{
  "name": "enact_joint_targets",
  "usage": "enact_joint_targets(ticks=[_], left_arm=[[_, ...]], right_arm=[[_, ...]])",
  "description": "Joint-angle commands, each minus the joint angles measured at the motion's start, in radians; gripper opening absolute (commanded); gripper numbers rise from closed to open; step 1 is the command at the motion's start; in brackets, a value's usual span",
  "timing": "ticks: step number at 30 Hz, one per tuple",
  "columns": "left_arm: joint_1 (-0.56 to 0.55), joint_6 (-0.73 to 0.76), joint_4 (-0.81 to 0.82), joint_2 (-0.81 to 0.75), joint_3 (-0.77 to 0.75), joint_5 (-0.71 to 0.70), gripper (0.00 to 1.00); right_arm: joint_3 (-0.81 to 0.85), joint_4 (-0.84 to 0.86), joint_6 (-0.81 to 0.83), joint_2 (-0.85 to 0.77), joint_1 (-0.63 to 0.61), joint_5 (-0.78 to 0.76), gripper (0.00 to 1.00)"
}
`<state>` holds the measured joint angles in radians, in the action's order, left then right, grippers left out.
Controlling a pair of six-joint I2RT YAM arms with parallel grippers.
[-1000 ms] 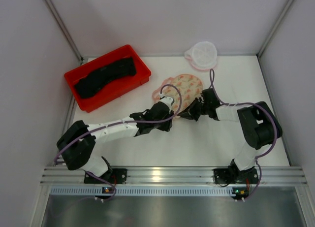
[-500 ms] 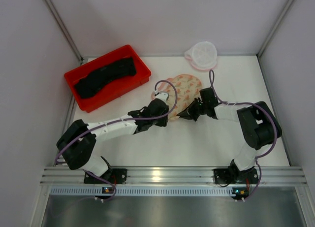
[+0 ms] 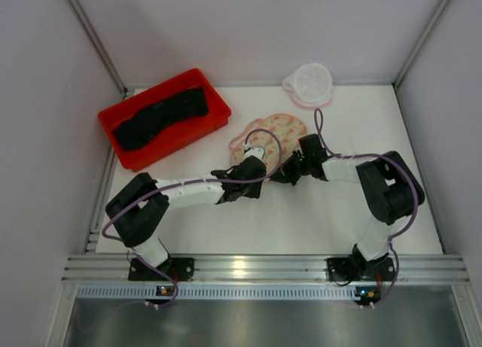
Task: Place the bra in the laundry bag and zip it closed
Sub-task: Zip the zipper on the laundry bag.
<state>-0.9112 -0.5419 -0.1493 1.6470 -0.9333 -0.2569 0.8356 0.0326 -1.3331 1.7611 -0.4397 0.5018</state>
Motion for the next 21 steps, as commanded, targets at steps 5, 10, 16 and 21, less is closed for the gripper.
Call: enact_joint_targets(ticks=[5,10,16,21], left_arm=[[0.014,-0.026,-0.009,0.013,-0.047,-0.074,0.38],[0.028,-0.024,-0.007,0.039,-0.065,-0.093,0.38],[0.051,-0.018,0.008,0.059,-0.068,-0.093,0.34],[0.052,-0.018,0.010,0.059,-0.055,-0.097,0.30]], right_arm=[[0.031,0.013,-0.035,0.003,-0.027,0.003,0.00],[0.028,0.021,-0.048,-0.002,-0.033,0.007,0.00],[0.016,0.039,-0.069,-0.002,-0.036,0.017,0.00],[0.011,0.044,-0.075,0.000,-0.039,0.021,0.00]])
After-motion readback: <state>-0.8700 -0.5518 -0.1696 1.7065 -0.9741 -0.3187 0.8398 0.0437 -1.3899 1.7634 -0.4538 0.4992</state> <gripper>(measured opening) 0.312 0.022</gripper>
